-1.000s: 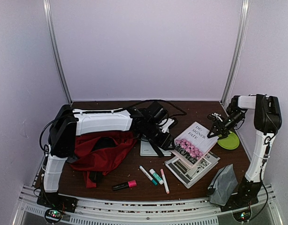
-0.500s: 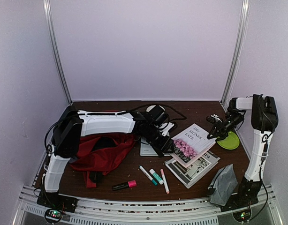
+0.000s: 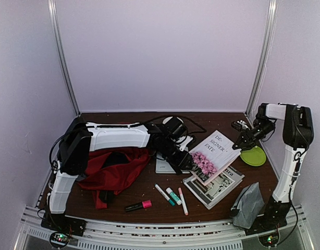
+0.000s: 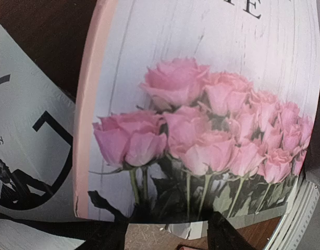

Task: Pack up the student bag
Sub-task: Pick up the book, then pass from the right arm to the left

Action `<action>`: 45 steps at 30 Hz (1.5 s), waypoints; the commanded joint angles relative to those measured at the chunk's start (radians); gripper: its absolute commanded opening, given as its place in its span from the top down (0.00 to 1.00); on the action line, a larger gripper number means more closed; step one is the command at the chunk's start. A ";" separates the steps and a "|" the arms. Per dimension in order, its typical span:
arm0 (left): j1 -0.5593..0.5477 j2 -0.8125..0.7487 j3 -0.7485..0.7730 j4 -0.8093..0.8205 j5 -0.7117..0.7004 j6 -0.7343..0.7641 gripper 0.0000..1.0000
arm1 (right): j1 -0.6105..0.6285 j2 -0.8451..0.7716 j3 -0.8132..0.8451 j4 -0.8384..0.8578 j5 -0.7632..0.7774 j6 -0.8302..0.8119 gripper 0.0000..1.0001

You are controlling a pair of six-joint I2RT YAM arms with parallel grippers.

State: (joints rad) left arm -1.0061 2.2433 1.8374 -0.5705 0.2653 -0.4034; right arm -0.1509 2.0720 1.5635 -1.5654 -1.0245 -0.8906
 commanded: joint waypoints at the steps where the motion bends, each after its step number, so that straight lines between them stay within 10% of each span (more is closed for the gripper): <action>1: -0.002 -0.117 -0.047 0.043 0.029 0.055 0.42 | 0.011 -0.118 -0.019 0.019 -0.028 0.007 0.62; 15: 0.038 -0.390 -0.228 0.065 -0.018 0.178 0.28 | 0.192 -0.402 -0.122 0.295 0.159 0.159 0.66; 18: 0.047 -0.393 -0.242 0.095 -0.153 0.168 0.06 | 0.241 -0.449 -0.125 0.333 0.175 0.184 0.67; 30: 0.072 -0.476 -0.669 0.847 0.077 0.244 0.06 | 0.353 -0.601 -0.158 0.338 0.112 0.105 0.69; 45: 0.087 -0.229 -0.599 1.094 0.395 0.220 0.09 | 0.402 -0.670 -0.316 0.417 0.124 0.015 0.70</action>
State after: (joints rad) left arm -0.9253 1.9751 1.2068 0.4290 0.5598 -0.2104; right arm 0.2359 1.4109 1.2819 -1.1828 -0.9089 -0.8345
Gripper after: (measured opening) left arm 0.916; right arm 0.305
